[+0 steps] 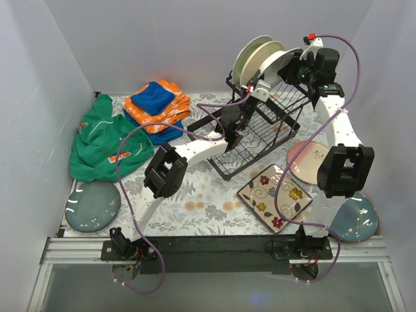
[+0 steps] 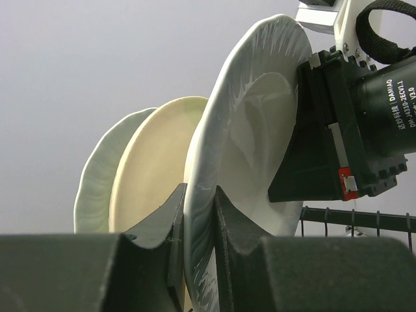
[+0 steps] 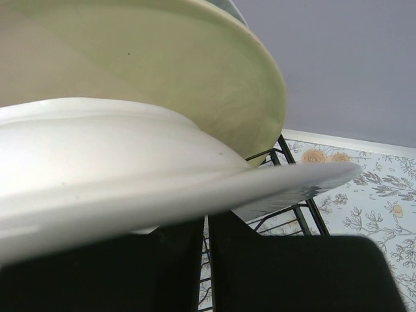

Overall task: Load the plates into the dish rack
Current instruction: Insert the plate into the dish rack

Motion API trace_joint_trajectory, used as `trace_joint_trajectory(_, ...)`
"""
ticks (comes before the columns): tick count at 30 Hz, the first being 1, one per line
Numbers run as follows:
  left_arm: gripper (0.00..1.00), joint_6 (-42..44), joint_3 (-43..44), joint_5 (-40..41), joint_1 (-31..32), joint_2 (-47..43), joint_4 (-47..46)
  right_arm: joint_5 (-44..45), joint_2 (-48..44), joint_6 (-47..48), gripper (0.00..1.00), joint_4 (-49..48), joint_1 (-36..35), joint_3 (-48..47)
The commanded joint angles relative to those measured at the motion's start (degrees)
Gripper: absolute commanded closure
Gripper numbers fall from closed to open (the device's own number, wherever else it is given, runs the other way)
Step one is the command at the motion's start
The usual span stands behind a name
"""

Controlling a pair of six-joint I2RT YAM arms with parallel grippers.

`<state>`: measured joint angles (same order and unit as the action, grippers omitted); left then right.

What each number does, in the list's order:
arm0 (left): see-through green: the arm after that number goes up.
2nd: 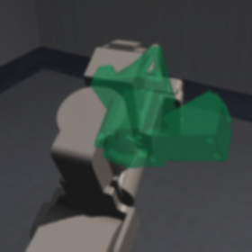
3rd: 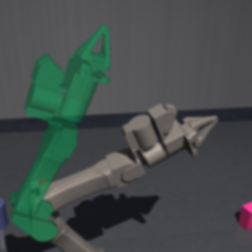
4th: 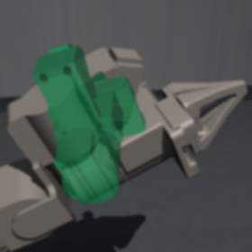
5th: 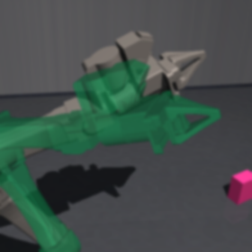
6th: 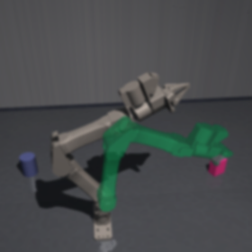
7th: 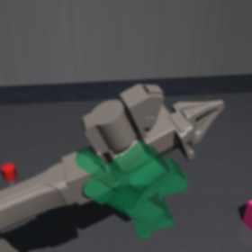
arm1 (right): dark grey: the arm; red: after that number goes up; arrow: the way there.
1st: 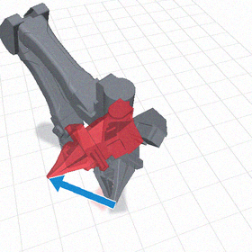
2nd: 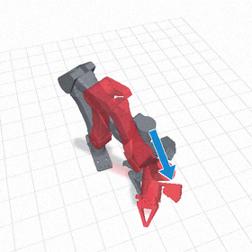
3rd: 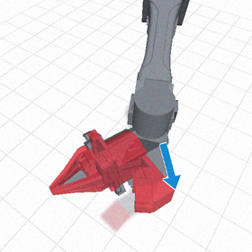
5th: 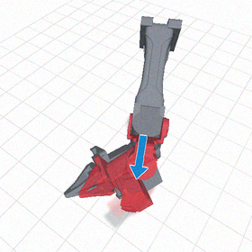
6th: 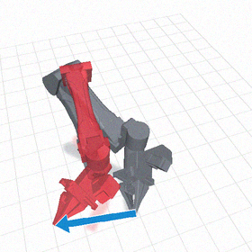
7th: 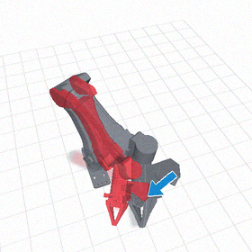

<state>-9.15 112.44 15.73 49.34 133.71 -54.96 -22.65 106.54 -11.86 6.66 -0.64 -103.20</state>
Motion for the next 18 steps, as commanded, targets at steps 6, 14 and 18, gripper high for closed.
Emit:
trace_joint_trajectory(6, 1.0, 1.41, -1.7, -5.88, 1.28, -6.88, -7.71, -0.55, -1.25, 0.08, 0.91, -4.37, -0.5, 0.19)
trace_joint_trajectory(14, 1.0, 2.47, -2.58, -5.27, 1.19, -6.45, -7.62, -0.81, -0.72, 0.34, 0.89, -4.28, -0.5, 0.19)
trace_joint_trajectory(18, 1.0, 2.29, -2.76, -4.83, 1.2, -6.18, -7.44, -0.81, 0.15, 0.26, 0.84, -3.76, -0.5, -0.42)
